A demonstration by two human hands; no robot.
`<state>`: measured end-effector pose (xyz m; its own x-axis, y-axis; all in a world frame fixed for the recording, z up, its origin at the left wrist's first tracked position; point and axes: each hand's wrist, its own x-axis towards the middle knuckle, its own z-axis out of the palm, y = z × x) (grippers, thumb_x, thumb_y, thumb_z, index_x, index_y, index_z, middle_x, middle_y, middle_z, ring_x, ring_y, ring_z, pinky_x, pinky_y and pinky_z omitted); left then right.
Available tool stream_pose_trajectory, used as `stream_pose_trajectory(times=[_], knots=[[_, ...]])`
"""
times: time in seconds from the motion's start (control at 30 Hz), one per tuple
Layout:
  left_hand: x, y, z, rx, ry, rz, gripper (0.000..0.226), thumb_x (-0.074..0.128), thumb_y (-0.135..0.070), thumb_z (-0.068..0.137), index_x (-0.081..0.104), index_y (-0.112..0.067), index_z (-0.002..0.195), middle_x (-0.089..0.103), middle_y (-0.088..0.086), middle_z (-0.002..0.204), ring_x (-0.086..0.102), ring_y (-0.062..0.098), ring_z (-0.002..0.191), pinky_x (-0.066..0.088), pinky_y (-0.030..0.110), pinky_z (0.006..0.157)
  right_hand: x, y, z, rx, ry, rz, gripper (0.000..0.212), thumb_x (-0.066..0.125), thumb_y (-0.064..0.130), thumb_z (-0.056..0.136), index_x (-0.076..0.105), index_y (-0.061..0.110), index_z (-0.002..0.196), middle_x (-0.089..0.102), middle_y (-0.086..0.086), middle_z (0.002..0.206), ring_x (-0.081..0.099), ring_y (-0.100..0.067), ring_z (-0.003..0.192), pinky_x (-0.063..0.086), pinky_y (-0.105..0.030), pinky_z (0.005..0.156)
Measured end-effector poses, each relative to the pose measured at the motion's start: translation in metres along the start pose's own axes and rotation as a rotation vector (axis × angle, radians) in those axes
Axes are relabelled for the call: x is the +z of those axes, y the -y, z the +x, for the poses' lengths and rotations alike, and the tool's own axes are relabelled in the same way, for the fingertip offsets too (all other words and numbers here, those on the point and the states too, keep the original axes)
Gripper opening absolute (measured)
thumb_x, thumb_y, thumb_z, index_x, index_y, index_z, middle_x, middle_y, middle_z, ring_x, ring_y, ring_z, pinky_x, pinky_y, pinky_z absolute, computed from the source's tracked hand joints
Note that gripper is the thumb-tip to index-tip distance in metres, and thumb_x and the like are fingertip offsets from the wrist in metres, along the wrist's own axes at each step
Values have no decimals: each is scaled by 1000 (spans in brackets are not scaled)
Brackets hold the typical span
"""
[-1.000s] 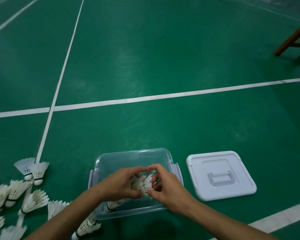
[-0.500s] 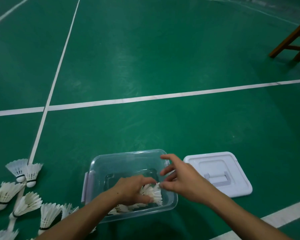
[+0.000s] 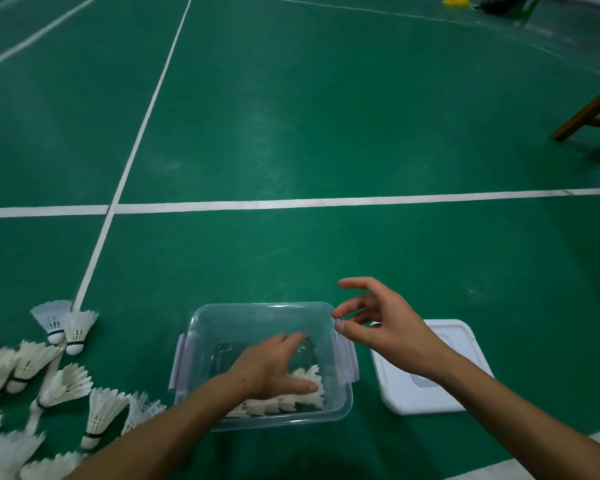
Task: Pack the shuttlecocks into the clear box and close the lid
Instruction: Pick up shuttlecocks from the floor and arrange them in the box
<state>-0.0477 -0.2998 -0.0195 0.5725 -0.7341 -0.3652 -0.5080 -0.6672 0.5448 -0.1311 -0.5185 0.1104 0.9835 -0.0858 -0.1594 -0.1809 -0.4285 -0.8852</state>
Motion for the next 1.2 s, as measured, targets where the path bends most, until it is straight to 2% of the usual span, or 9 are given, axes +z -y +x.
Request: stream_pose_trajectory(times=[0.13,0.3,0.5,0.57,0.63,0.83,1.0,1.1,1.2], knots=[[-46,-5,-39,45,-324,-322,87,69,-79,78,36,-49,153,57,-18,129,61,2,107,58,38,92,2,30,14,-87,46,-54,54,82,16,91,55,30,135,78,1,106,74,-21,90,61,-34,84],[-102,19,-126,33,-682,-563,87,82,-55,84,35,-41,156,59,-12,126,67,9,101,62,31,82,23,82,39,-235,212,-177,56,84,17,89,54,32,134,76,2,104,74,-20,89,63,-41,85],[-110,107,-242,-224,-924,-605,73,84,-46,86,45,-45,148,62,-9,125,69,15,98,64,44,83,108,137,64,-389,398,-326,55,82,26,90,52,31,136,76,7,99,73,-9,88,61,-36,85],[-102,138,-273,-338,-968,-586,73,82,-43,88,42,-46,150,61,-9,126,70,12,99,64,37,80,150,145,72,-425,457,-336,56,81,28,91,50,30,139,75,8,100,72,-5,89,60,-33,87],[-89,166,-296,-425,-972,-547,76,82,-41,87,41,-44,152,60,-10,127,69,12,99,63,29,75,195,148,80,-439,518,-330,57,79,29,93,49,29,141,75,8,101,71,-5,90,59,-29,87],[-39,237,-332,-584,-857,-355,79,84,-48,84,40,-52,150,59,-18,126,66,6,103,63,34,84,311,124,99,-445,642,-298,55,75,27,96,47,22,143,72,4,105,71,-11,92,60,-29,86],[-11,257,-336,-582,-485,-10,74,69,-71,84,37,-56,149,45,-22,146,53,-2,122,51,23,100,382,95,121,-350,625,-428,60,73,31,96,41,24,147,68,-6,120,67,-22,103,59,-44,94],[-2,265,-331,-581,-425,84,71,62,-76,86,39,-54,150,44,-21,149,54,-2,118,49,20,99,410,80,127,-297,602,-554,63,74,28,96,39,23,149,67,-11,120,66,-28,107,58,-47,93],[1,272,-327,-616,-407,83,65,56,-76,90,40,-54,148,45,-22,148,60,-3,105,54,21,90,429,69,128,-292,581,-594,55,69,21,97,42,25,146,67,-7,110,64,-28,98,58,-44,81]])
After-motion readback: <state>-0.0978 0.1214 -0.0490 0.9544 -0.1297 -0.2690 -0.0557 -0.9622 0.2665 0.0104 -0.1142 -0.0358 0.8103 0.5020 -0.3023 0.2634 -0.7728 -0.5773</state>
